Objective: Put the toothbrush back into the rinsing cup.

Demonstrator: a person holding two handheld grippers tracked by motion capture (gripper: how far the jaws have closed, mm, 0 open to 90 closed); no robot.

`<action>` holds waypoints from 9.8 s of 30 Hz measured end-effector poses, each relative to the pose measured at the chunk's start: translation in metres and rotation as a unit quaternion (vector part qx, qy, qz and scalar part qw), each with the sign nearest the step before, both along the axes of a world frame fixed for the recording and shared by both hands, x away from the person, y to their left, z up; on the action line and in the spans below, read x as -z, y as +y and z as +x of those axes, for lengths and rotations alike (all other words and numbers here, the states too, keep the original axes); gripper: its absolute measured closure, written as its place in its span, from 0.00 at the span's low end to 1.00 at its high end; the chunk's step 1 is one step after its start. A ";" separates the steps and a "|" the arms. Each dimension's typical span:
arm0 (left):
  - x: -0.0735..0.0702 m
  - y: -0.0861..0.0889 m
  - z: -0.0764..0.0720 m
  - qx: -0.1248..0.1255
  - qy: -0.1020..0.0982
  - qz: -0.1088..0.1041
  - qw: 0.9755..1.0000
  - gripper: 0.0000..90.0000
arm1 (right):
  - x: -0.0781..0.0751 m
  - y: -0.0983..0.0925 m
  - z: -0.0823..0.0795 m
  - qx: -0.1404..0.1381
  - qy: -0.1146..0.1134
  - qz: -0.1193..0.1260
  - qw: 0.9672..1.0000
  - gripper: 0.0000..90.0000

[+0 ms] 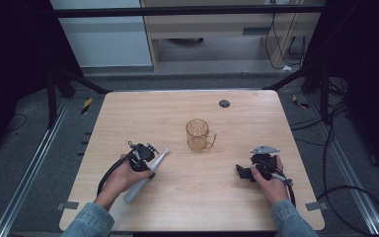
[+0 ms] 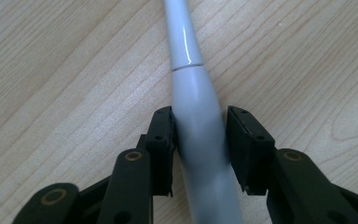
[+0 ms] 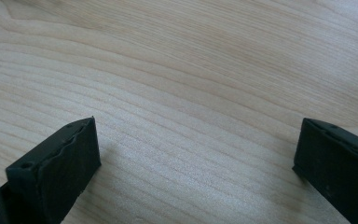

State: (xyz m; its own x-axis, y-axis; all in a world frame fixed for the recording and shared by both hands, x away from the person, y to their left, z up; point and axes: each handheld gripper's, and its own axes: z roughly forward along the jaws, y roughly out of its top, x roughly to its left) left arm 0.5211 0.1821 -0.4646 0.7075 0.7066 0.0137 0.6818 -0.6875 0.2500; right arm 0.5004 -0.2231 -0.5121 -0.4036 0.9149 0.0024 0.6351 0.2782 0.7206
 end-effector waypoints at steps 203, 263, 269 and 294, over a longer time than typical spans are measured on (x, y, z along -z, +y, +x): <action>-0.168 -0.136 0.084 0.009 -0.273 -0.222 0.936 0.74 | 0.000 0.000 0.000 0.000 0.001 0.001 1.000 0.01; -0.096 -0.138 0.092 0.005 -0.280 -0.252 0.926 0.74 | 0.000 0.000 0.001 -0.008 -0.001 0.000 1.000 0.00; -0.086 -0.135 0.089 0.005 -0.280 -0.247 0.928 0.74 | 0.000 0.000 0.000 -0.008 0.000 0.001 1.000 0.00; -0.073 -0.133 0.089 0.007 -0.277 -0.247 0.928 0.74 | 0.000 0.000 0.001 -0.011 -0.003 -0.004 1.000 0.00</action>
State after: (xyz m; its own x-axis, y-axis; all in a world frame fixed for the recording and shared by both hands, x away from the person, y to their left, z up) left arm 0.6100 0.0487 -0.3914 0.6980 0.7140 0.0551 0.3454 -0.4031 0.8475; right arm 0.5010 -0.2235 -0.5125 -0.4244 0.9055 -0.0075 0.6243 0.2986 0.7219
